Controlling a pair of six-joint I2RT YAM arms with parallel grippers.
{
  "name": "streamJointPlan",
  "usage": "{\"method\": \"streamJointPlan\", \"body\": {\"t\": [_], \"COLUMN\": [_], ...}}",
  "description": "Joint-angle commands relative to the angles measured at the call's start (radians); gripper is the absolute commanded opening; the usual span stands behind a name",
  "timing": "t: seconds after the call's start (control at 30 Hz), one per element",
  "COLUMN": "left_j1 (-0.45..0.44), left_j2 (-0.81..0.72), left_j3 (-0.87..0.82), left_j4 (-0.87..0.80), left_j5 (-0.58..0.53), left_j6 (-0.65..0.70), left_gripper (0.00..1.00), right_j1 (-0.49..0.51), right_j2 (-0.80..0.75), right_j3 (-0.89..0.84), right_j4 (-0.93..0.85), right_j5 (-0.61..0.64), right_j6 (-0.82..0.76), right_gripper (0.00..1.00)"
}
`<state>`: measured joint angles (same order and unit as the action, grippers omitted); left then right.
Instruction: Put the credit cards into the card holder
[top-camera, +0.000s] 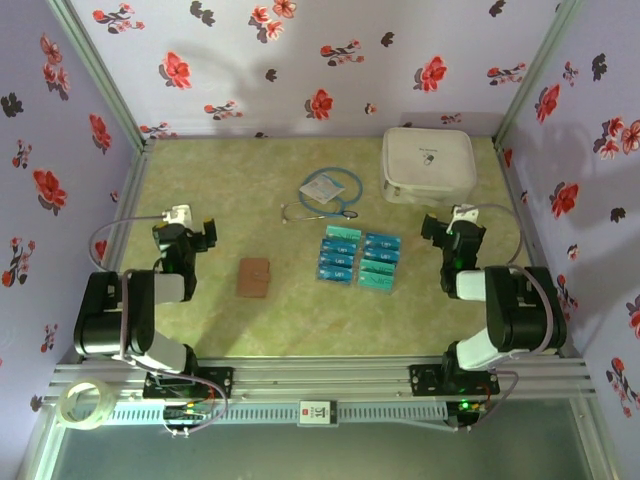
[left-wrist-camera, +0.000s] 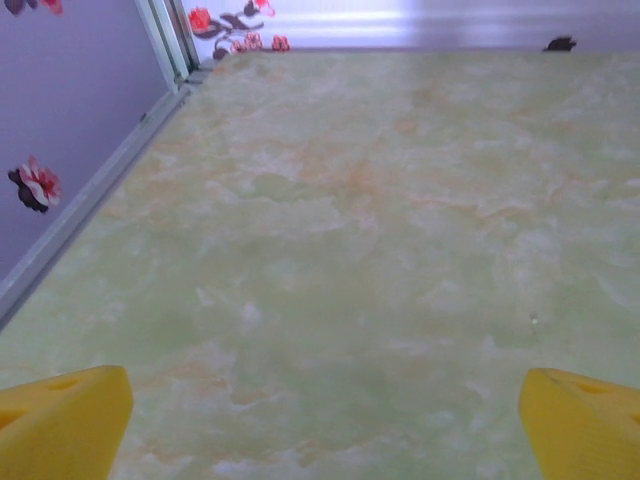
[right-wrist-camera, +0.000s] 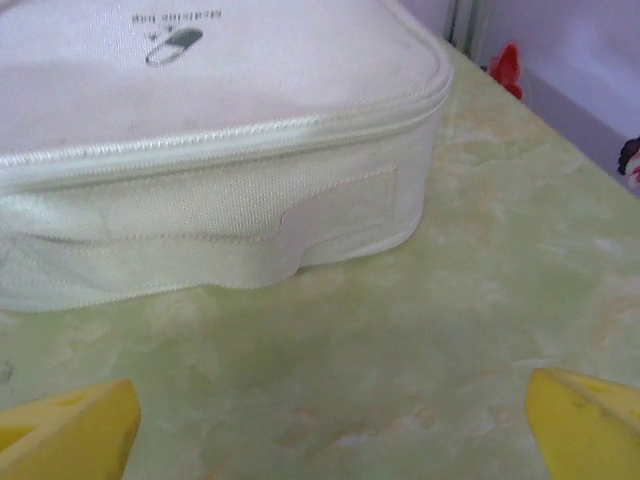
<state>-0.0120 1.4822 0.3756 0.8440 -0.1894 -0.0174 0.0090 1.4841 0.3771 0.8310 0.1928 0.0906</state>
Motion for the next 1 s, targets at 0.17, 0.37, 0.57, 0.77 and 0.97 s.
{"method": "streamJointPlan", "body": {"t": [0.17, 0.37, 0.57, 0.77, 0.97], "left_j1": [0.0, -0.009, -0.042, -0.151, -0.257], "left_j2": [-0.146, -0.282, -0.362, -0.37, -0.365], "left_j3": [0.049, 0.143, 0.285, 0.354, 0.333], "left_j4": [-0.171, -0.4, -0.727, -0.93, -1.013], "left_j5": [-0.034, -0.067, -0.074, -0.07, -0.069], "left_j6": [-0.009, -0.151, -0.373, -0.484, -0.545], "left_gripper": [1.0, 1.0, 1.0, 1.0, 1.0], "right_j1": [0.001, -0.006, 0.009, 0.198, 0.511], "right_j2": [-0.217, -0.281, -0.333, -0.392, -0.423], "right_j3": [0.116, 0.279, 0.326, 0.376, 0.413], "right_j4": [-0.37, -0.718, -0.776, -0.943, -1.091], "right_j5": [0.148, 0.152, -0.199, -0.238, -0.142], "right_j6": [0.142, 0.448, 0.411, 0.343, 0.284], "right_gripper": [0.99, 0.99, 0.99, 0.93, 0.9]}}
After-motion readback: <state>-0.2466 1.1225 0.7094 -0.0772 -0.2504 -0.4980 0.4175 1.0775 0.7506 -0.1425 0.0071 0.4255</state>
